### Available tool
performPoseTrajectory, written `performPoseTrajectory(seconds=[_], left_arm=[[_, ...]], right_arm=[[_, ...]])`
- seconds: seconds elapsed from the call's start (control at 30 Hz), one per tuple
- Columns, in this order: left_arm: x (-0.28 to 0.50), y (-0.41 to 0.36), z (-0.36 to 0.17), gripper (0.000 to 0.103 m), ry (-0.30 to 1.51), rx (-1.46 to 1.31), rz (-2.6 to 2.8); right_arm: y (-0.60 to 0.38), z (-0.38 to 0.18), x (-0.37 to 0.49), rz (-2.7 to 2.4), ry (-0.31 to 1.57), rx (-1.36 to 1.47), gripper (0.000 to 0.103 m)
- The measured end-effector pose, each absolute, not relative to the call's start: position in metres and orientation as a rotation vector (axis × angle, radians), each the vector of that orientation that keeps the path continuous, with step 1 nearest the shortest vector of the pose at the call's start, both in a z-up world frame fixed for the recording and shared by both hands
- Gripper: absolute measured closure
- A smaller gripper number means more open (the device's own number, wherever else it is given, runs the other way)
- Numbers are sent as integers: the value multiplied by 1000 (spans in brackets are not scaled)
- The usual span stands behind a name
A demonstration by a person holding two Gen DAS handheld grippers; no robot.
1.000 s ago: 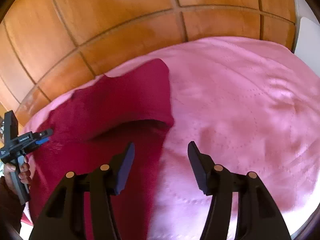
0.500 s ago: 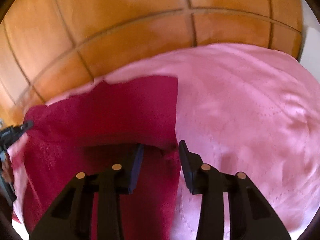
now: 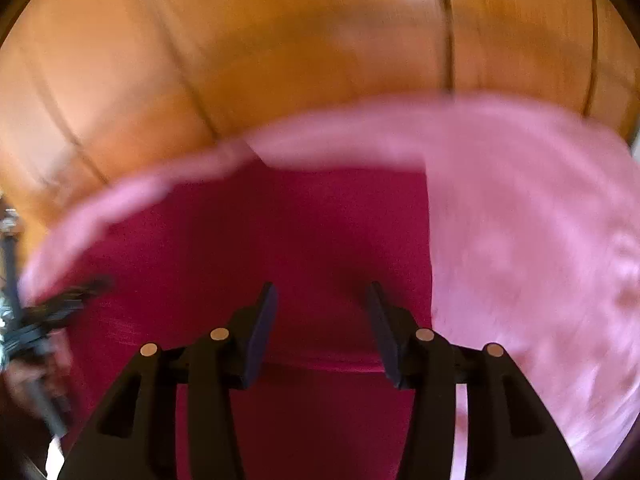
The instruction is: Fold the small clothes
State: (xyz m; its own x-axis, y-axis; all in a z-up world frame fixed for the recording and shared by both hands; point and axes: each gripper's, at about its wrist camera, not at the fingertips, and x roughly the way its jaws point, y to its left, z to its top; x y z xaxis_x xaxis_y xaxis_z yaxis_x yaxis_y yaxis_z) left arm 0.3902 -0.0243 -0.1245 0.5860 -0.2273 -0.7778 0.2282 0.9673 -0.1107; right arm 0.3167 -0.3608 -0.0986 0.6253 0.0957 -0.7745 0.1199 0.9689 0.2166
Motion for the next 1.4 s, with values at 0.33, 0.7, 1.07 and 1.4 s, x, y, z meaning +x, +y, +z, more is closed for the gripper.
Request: performPoseTrajectory(seconds=[0.33,0.7,1.07,1.4], left_arm=[[347,62,-90,93,832,-283,-223],[270,278,-96,93,757,-604,198],[264,385,-111,55,691,-870,391],[294,403,-116,95,758,-801,468]], right_arm=[[-341,-95,287,-72,811,175,30],[-246,-114,237,129,794,60,21],[-234,-131,254,101,811,18,12],[-229,-133,247,88,808,-3,11]])
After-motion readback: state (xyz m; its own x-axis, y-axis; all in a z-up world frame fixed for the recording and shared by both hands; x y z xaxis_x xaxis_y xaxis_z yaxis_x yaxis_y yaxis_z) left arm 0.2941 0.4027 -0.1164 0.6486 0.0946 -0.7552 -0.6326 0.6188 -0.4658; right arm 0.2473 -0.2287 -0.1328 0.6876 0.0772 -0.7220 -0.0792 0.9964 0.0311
